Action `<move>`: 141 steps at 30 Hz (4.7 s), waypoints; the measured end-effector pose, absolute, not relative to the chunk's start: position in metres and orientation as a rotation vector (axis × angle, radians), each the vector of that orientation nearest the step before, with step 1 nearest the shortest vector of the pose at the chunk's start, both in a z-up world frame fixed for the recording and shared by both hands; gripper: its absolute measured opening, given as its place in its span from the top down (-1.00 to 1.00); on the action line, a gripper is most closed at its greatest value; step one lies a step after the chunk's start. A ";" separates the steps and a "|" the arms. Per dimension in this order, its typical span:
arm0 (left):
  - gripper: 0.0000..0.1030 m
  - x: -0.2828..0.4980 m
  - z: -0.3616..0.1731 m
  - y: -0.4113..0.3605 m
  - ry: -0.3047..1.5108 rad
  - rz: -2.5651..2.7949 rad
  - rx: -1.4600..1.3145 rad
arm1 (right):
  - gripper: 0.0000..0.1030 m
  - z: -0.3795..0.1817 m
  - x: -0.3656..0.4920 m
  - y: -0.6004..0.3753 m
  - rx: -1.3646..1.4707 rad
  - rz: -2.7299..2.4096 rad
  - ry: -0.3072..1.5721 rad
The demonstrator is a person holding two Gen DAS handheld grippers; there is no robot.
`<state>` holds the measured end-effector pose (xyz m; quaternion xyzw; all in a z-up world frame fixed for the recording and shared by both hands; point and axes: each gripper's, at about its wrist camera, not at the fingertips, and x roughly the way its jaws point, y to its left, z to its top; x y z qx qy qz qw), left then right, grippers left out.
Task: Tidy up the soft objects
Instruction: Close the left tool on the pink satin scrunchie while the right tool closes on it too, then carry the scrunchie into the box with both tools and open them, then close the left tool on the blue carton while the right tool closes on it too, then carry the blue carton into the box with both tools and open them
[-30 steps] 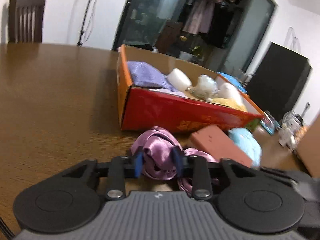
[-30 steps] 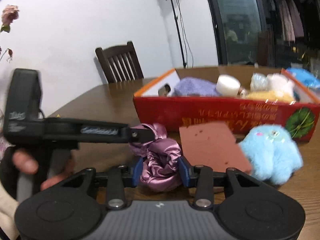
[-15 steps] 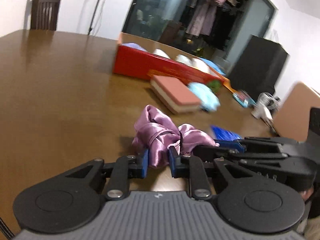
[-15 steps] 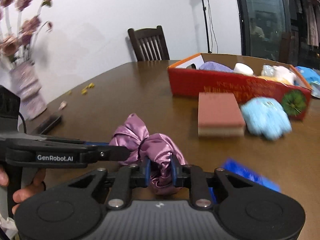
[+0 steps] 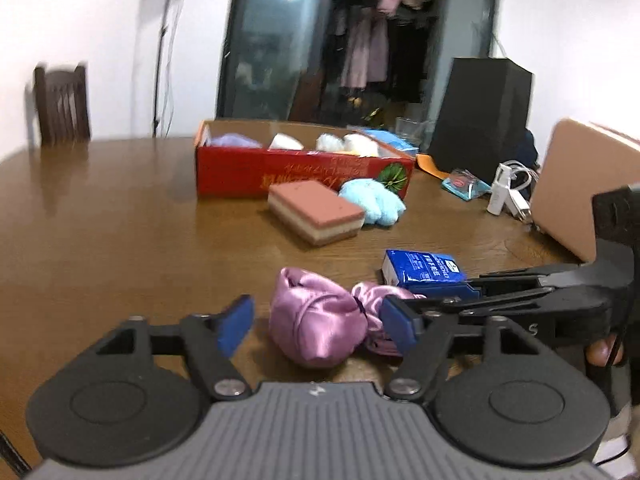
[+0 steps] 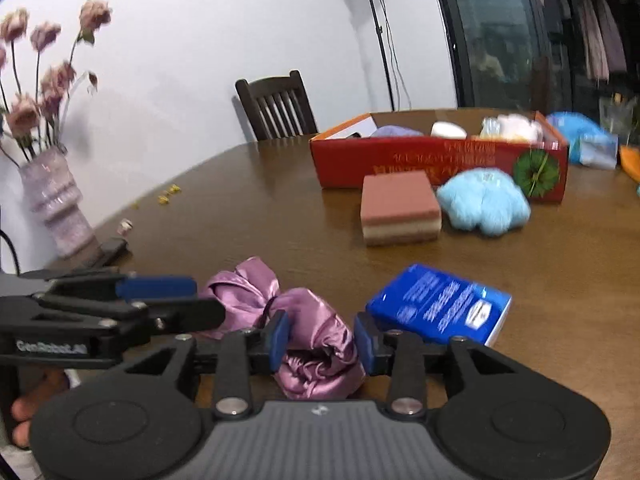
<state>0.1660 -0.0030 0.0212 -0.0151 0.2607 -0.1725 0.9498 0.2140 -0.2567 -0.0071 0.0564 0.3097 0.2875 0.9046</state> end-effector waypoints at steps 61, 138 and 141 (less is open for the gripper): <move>-0.63 0.312 0.109 -0.012 0.390 -0.234 0.005 | -0.36 0.110 0.385 -0.294 -0.023 0.507 0.553; -0.50 0.368 0.104 -0.019 0.520 -0.388 -0.131 | -0.02 0.078 0.403 -0.313 0.205 0.439 0.604; -0.53 0.338 0.100 -0.025 0.520 -0.374 -0.084 | -0.20 0.073 0.376 -0.326 0.269 0.434 0.598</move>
